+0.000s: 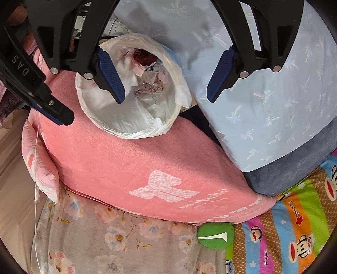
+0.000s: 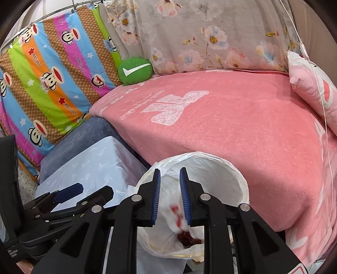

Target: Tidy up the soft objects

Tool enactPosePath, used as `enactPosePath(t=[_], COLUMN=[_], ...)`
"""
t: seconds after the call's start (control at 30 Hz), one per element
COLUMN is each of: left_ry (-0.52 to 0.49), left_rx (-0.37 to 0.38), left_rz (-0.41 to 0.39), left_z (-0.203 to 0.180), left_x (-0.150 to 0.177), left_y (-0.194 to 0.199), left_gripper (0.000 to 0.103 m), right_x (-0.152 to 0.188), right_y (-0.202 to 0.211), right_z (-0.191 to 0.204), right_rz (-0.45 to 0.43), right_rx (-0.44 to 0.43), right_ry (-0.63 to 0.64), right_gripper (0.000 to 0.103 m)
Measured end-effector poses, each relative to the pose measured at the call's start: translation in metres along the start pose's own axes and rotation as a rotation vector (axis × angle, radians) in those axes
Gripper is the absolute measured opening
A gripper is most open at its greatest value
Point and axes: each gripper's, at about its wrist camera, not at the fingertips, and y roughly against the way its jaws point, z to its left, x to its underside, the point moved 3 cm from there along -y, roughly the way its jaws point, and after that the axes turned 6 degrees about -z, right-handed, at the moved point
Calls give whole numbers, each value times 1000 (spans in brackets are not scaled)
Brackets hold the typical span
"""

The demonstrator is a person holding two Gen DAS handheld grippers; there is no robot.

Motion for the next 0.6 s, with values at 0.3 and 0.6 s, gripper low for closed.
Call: enactPosePath(t=[0.3, 0.6], left_ry=[25, 4], left_rx=[-29, -93], left_rz=[2, -18], left_z=[16, 22], left_x=[5, 7], left_y=[4, 17], left_gripper=[80, 90], right_x=[4, 12], right_y=[1, 5], right_z=[9, 11], right_rz=[25, 82], right_rx=[-6, 24], right_ry=[27, 92], right_gripper=[33, 40])
